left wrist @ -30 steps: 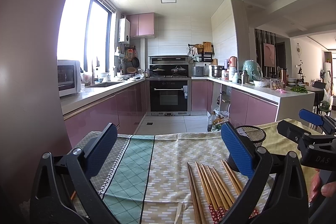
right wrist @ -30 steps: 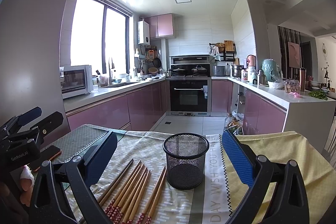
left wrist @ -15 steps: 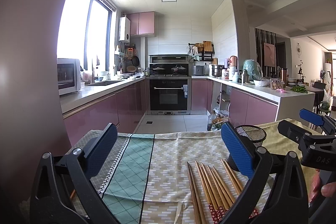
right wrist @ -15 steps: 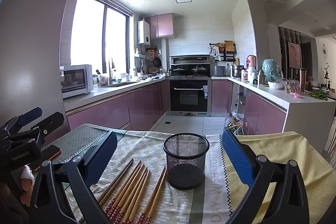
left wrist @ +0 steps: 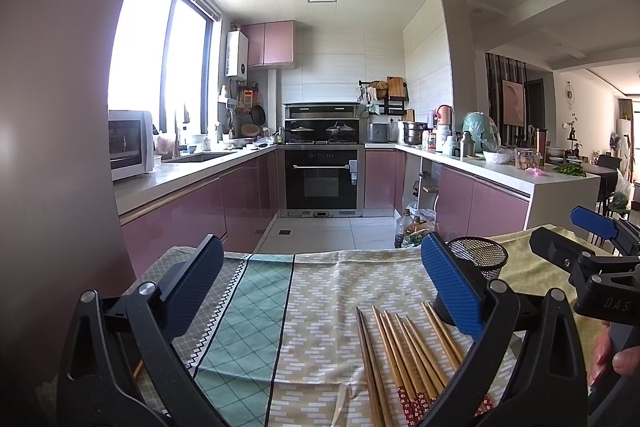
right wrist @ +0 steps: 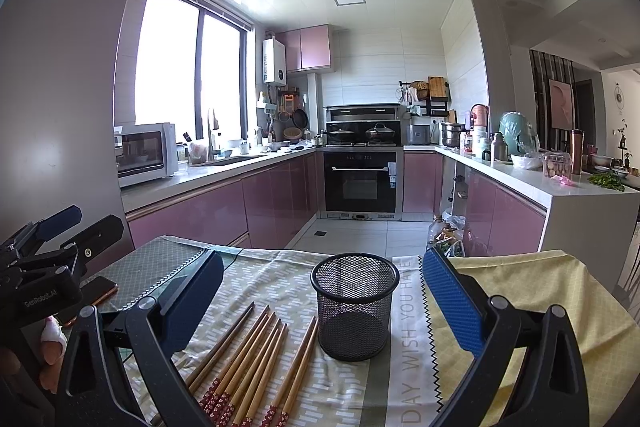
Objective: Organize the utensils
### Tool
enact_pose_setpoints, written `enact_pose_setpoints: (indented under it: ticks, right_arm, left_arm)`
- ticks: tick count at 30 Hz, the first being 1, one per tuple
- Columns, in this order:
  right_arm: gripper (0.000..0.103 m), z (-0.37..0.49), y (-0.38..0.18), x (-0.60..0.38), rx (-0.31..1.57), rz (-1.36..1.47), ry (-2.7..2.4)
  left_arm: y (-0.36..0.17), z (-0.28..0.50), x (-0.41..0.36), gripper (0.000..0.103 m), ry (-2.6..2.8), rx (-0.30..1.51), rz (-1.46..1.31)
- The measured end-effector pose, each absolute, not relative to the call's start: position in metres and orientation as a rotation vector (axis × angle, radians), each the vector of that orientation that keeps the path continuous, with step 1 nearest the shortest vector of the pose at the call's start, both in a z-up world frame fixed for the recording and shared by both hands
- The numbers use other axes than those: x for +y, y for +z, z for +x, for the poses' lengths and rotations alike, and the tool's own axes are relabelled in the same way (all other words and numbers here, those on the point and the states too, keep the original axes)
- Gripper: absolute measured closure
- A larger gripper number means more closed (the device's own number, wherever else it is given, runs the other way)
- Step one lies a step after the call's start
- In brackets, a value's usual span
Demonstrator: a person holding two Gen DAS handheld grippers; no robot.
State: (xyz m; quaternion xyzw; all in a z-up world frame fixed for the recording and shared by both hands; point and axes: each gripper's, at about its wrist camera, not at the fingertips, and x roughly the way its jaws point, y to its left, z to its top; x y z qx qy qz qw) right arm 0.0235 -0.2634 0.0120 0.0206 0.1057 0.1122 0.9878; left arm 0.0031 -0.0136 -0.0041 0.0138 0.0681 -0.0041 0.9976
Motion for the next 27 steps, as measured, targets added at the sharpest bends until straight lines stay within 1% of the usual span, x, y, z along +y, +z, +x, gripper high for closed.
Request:
enact_pose_setpoints:
  ticks: [27]
  right_arm:
    - [0.007, 0.023, 0.012, -0.265, 0.217, 0.044, 0.233]
  left_arm:
    - [-0.015, 0.004, -0.02, 0.006, -0.018, 0.159, 0.039]
